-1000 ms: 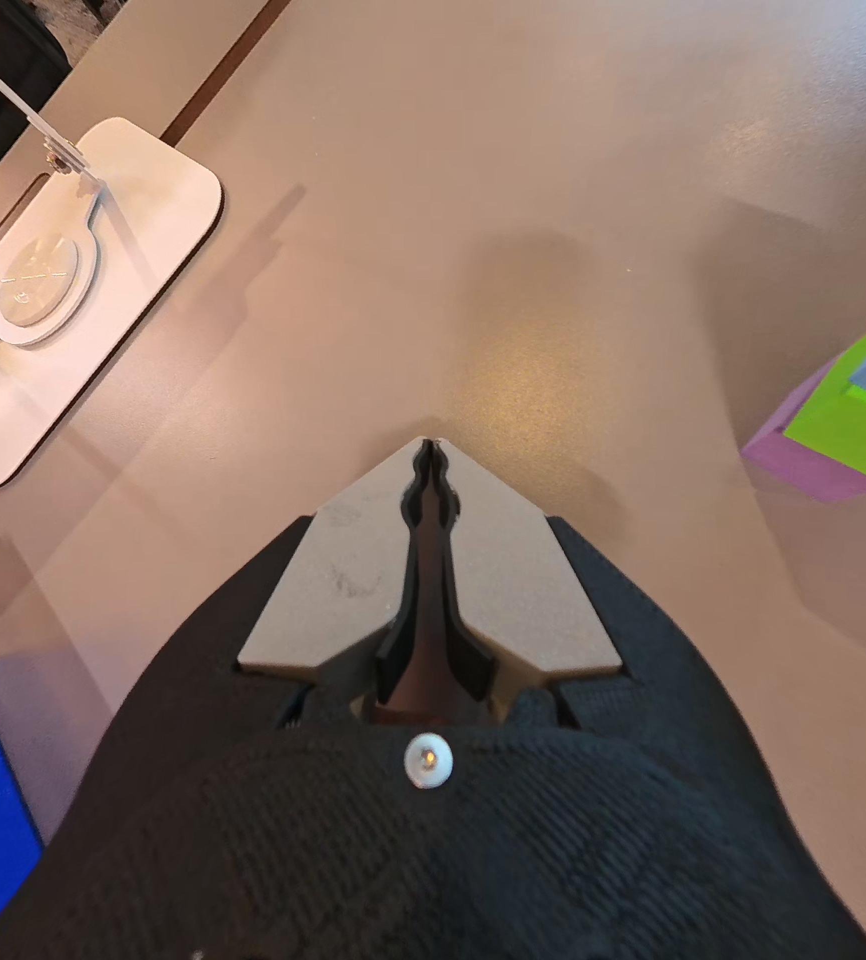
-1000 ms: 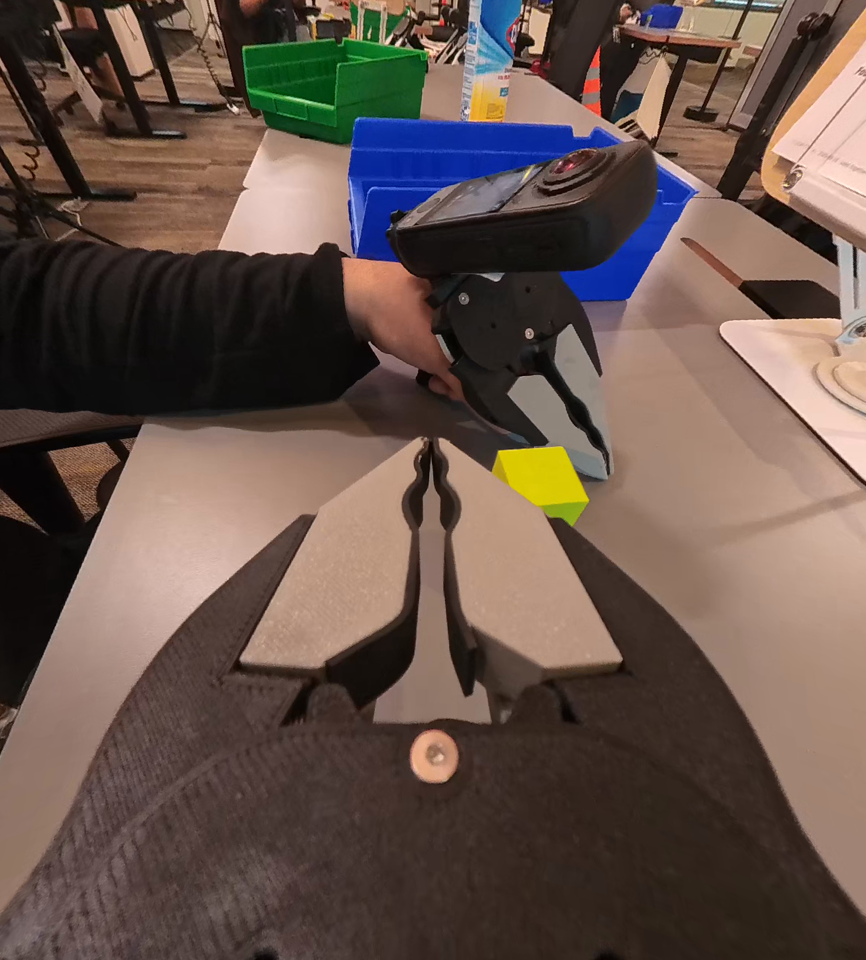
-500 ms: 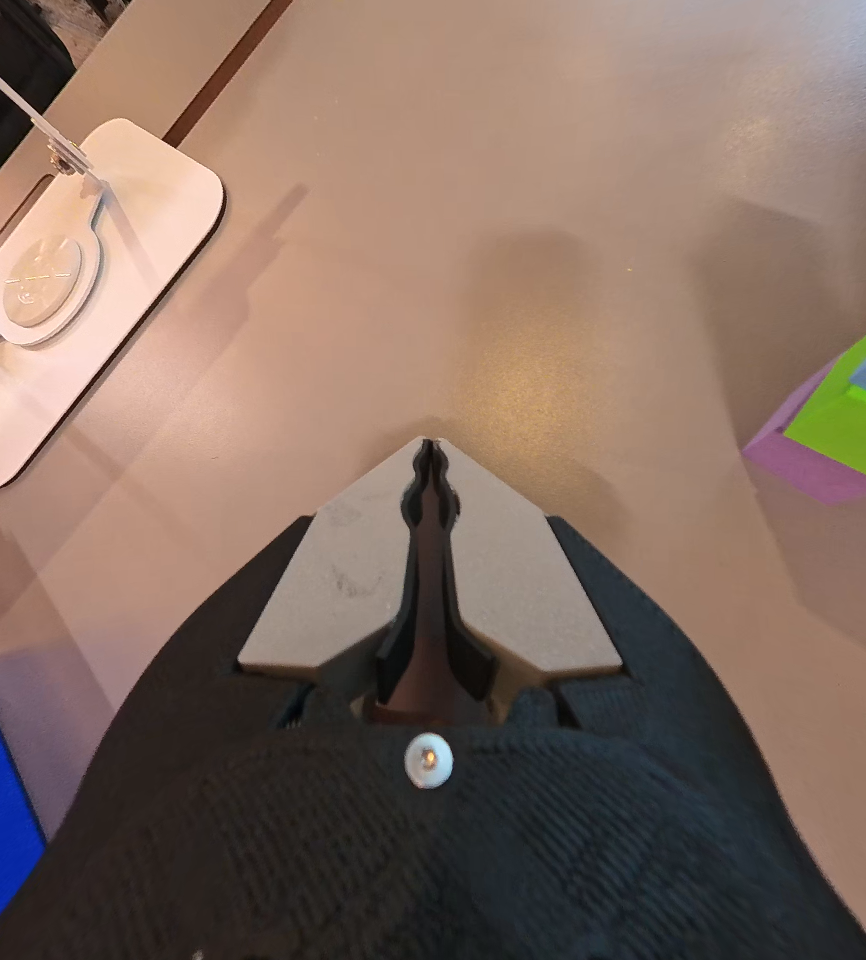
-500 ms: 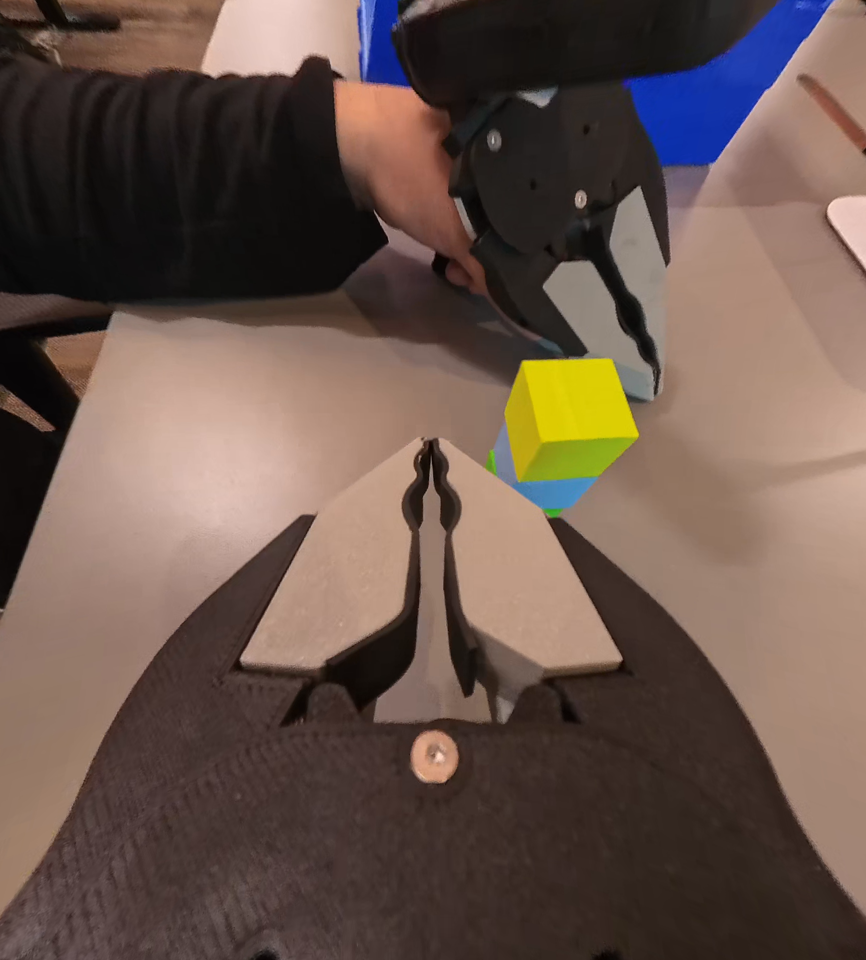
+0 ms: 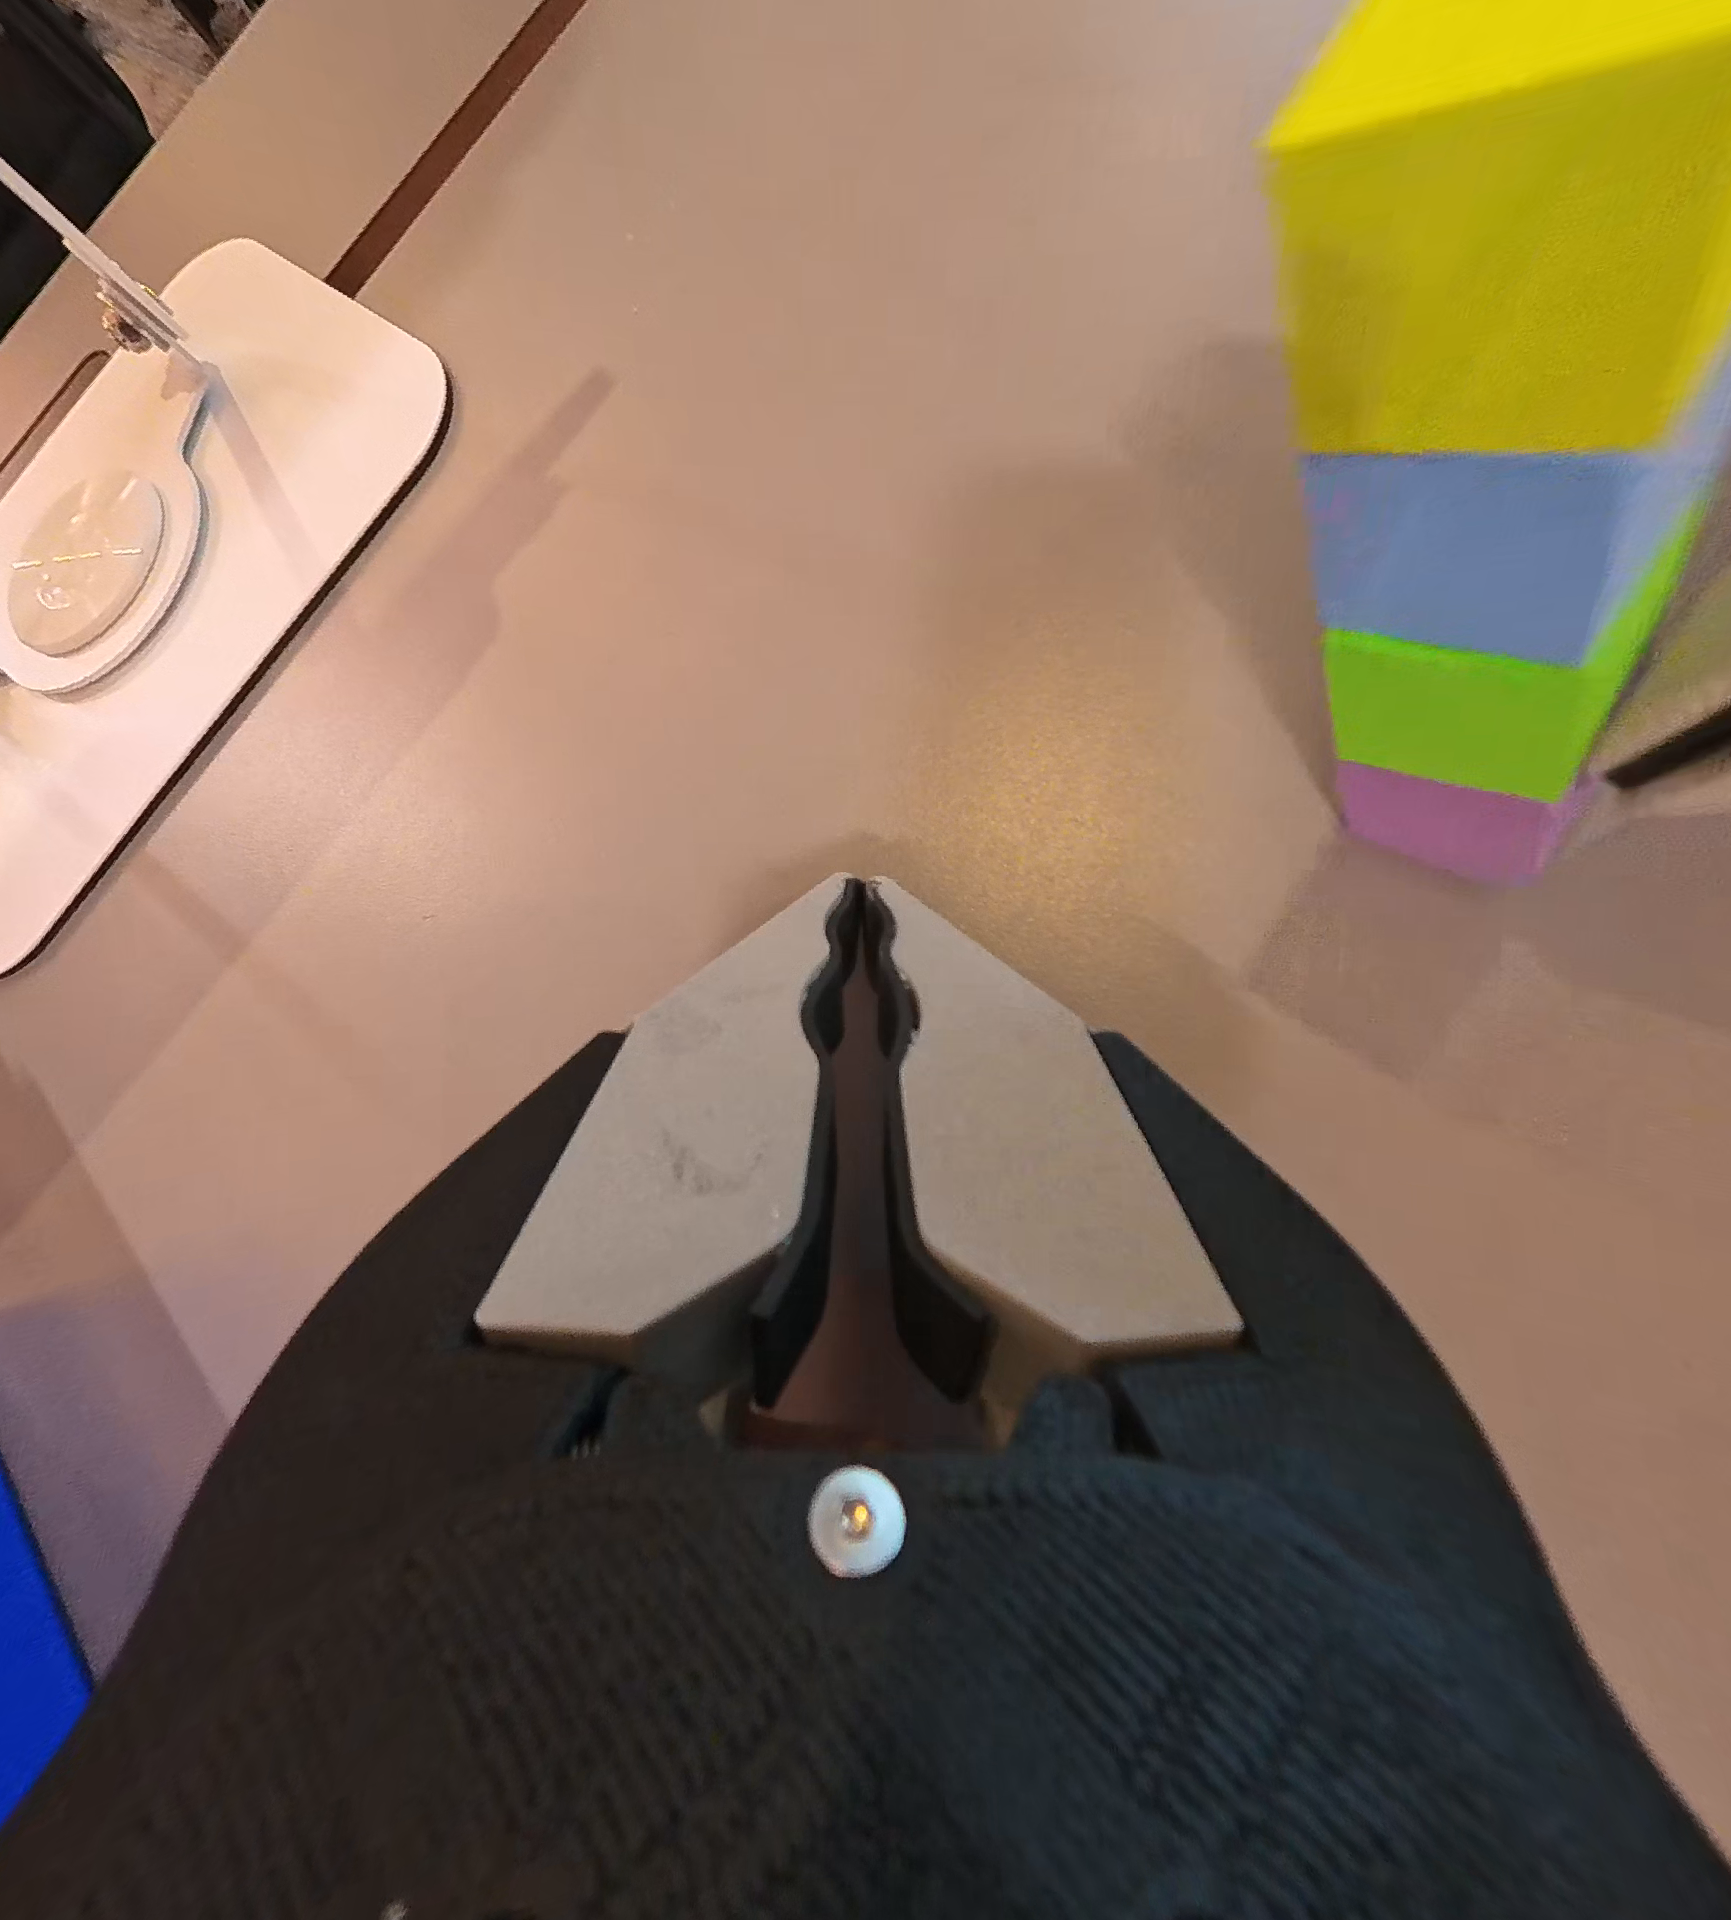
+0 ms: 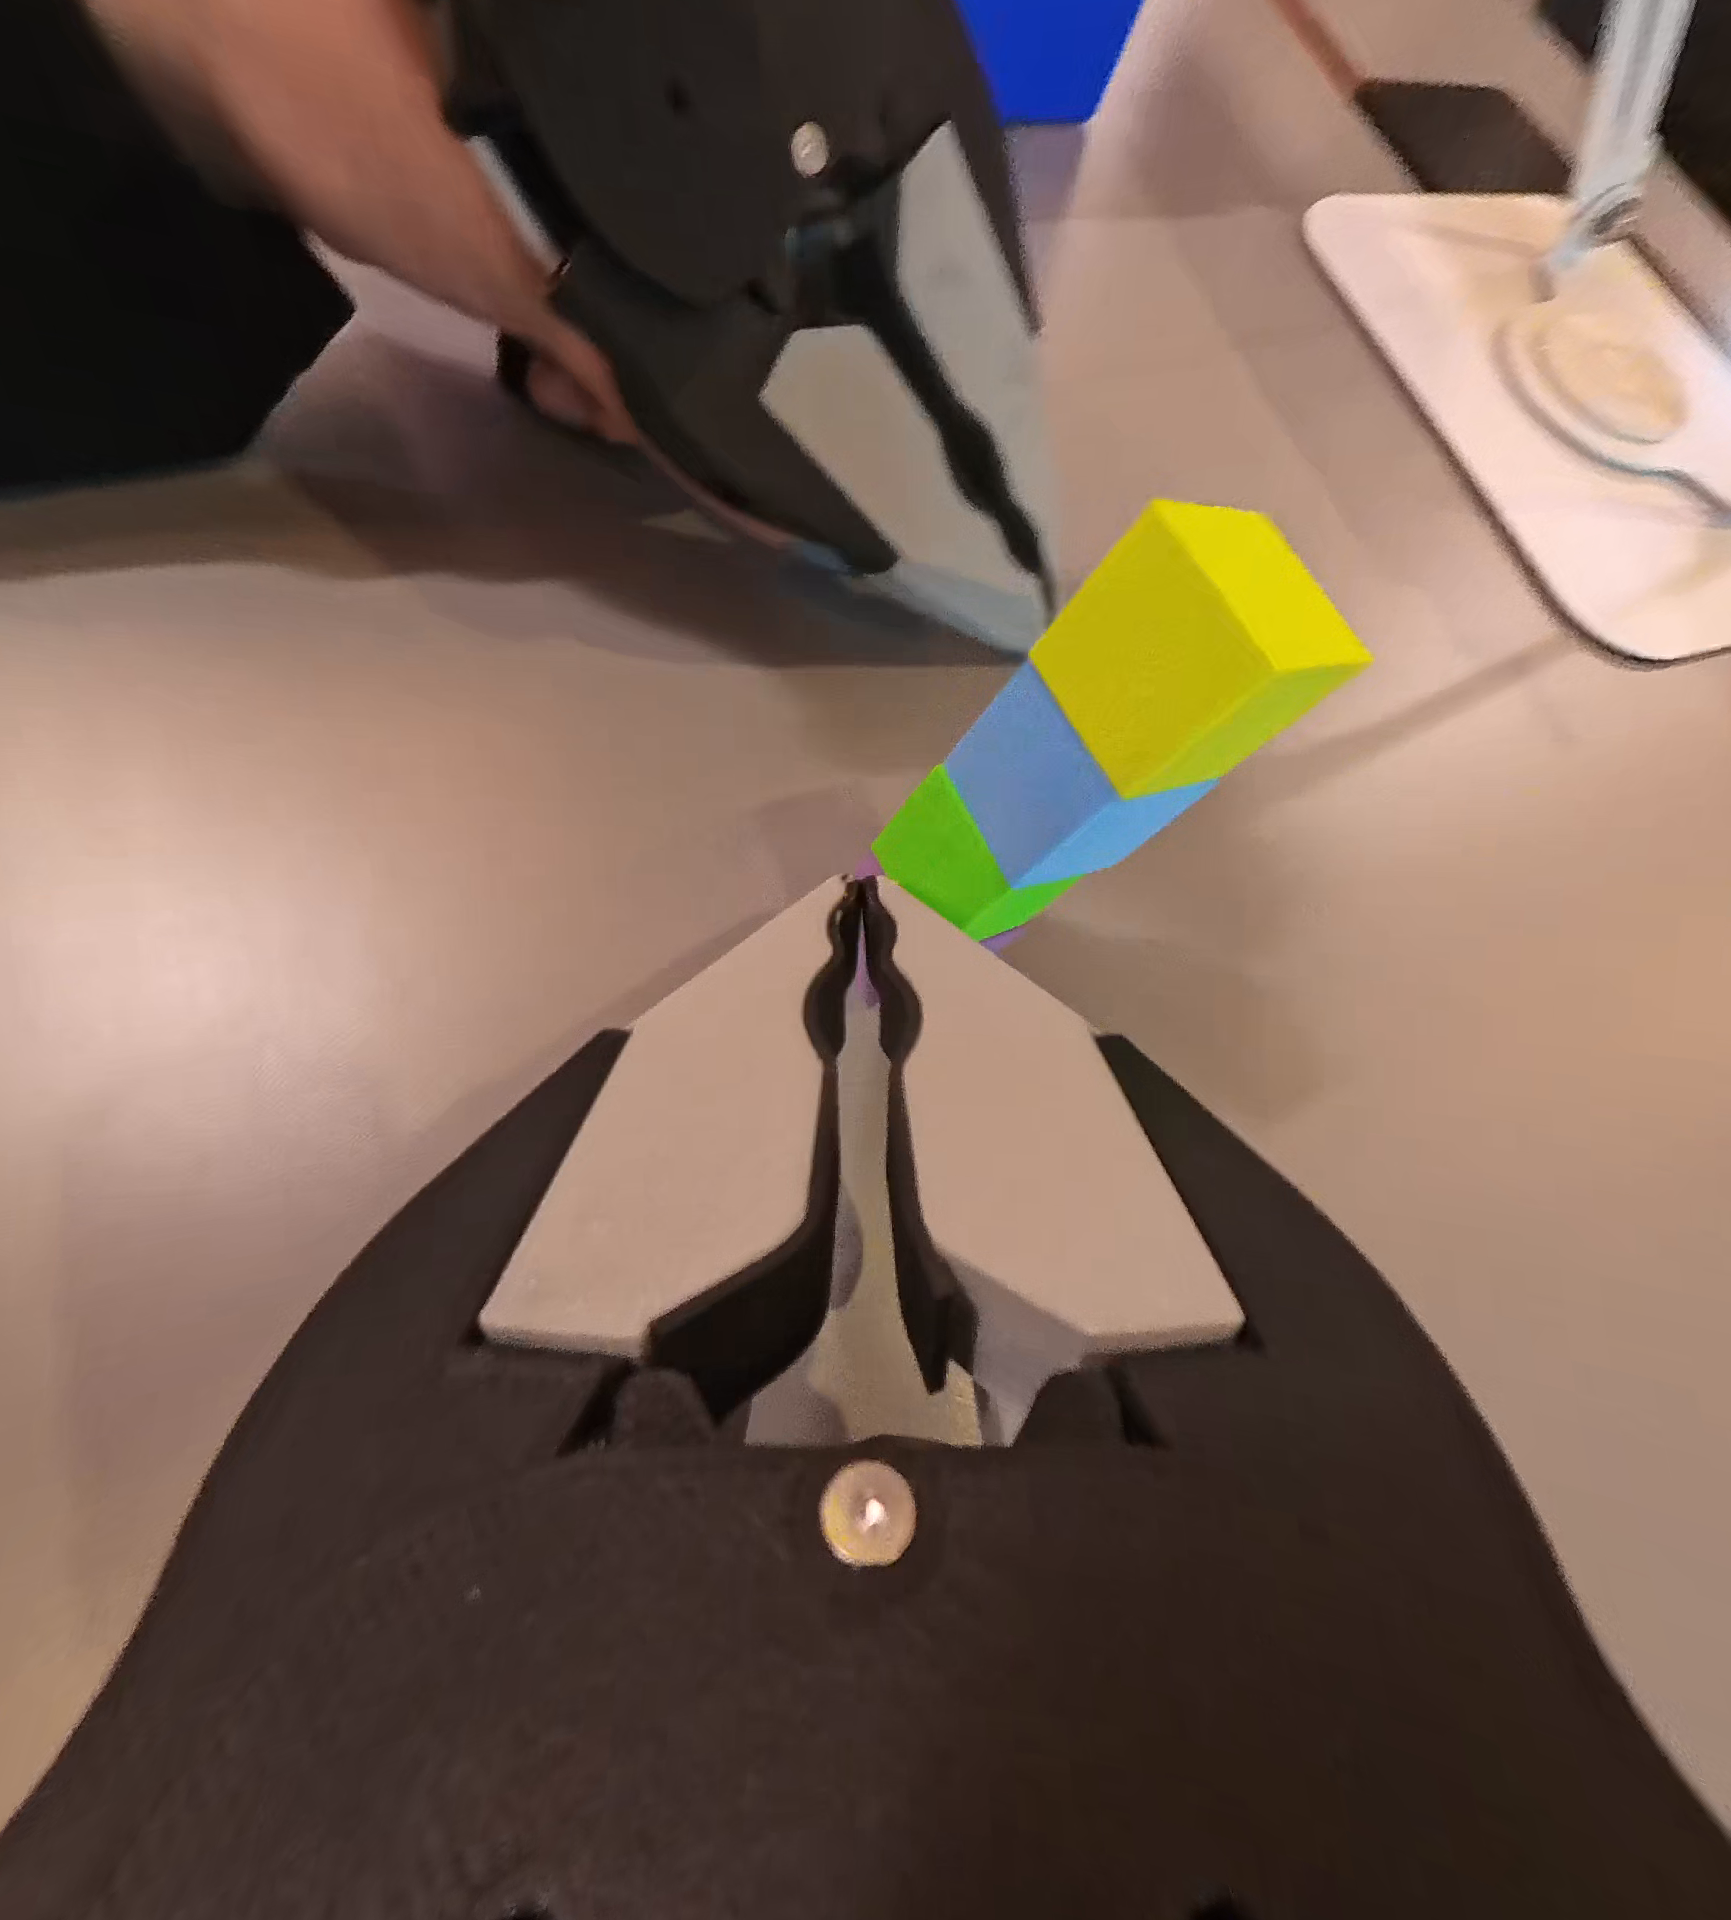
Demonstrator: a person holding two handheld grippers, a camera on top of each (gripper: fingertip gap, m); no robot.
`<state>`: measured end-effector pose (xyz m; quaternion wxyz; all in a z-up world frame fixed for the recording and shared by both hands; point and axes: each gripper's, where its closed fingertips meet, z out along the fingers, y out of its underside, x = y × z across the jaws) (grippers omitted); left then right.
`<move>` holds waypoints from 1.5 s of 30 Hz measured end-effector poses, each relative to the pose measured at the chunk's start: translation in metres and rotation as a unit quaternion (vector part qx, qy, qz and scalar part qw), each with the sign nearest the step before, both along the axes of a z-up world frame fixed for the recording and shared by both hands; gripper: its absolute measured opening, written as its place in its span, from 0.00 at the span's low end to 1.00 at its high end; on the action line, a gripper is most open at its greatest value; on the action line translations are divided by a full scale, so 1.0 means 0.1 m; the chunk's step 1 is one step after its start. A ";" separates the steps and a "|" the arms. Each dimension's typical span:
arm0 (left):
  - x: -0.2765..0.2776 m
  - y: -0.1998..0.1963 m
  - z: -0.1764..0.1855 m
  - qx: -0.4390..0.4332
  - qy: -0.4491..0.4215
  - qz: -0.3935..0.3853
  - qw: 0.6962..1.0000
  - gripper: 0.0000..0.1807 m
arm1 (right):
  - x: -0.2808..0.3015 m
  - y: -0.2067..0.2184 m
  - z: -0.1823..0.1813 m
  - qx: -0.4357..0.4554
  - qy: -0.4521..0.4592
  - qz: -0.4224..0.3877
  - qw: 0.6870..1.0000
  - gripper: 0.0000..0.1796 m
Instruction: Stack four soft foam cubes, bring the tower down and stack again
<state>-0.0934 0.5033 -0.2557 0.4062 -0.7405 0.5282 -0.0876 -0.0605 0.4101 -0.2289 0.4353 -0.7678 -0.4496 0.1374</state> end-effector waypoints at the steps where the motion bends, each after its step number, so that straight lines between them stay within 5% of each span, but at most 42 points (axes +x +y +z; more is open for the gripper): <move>1: 0.00 0.00 0.00 0.000 0.000 0.000 1.000 0.00 | 0.04 0.05 0.05 0.010 0.008 -0.018 1.000 0.00; 19: 0.00 -0.01 0.00 -0.001 -0.001 -0.001 1.000 0.00 | 0.38 0.25 0.34 0.027 0.071 -0.104 0.992 0.00; 25: 0.10 -0.38 0.00 -0.148 -0.052 -0.058 0.986 0.00 | 0.49 0.28 0.43 0.037 0.080 -0.121 0.989 0.00; 29: 0.14 -0.45 0.00 -0.158 -0.052 -0.069 0.984 0.00 | 0.56 0.30 0.52 0.043 0.096 -0.133 0.986 0.00; 34: 0.29 -0.62 0.02 -0.177 -0.065 -0.102 0.977 0.19 | 0.63 0.31 0.58 0.042 0.109 -0.144 0.983 0.00; 45: 0.55 -0.71 0.00 -0.139 -0.058 -0.106 0.983 0.17 | 0.60 0.29 0.59 0.039 0.112 -0.139 0.983 0.00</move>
